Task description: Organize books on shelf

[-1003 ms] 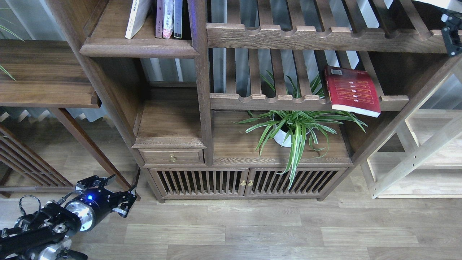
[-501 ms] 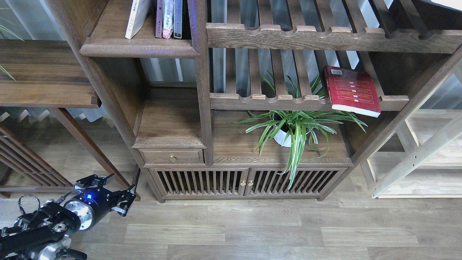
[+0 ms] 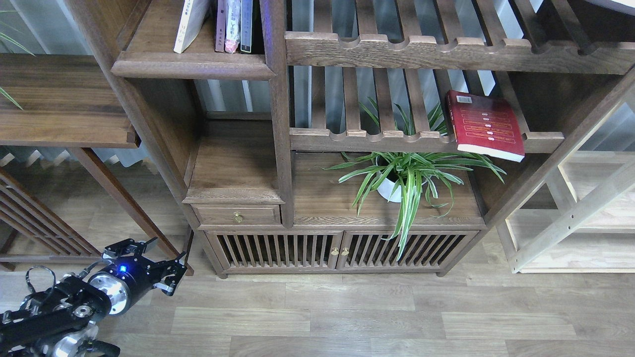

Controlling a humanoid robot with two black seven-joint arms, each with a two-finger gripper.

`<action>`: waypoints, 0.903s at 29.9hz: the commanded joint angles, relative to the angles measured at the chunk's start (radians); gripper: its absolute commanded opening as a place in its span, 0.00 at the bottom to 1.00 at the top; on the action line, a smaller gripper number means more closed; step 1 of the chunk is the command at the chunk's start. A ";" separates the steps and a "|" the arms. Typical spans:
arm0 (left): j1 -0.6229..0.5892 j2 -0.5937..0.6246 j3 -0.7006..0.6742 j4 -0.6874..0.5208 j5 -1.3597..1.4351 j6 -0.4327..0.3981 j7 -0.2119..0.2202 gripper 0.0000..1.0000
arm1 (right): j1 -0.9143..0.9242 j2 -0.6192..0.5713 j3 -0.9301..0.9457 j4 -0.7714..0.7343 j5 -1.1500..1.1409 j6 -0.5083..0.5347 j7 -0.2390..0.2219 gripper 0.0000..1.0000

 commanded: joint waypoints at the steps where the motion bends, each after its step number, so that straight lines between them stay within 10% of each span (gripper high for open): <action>1: 0.001 -0.001 0.000 0.000 0.000 0.000 0.000 0.66 | 0.001 -0.047 0.000 0.000 0.000 0.047 -0.001 0.01; 27: 0.001 -0.008 -0.003 0.005 0.000 0.000 -0.002 0.66 | 0.014 -0.236 0.041 0.000 0.003 0.326 -0.001 0.01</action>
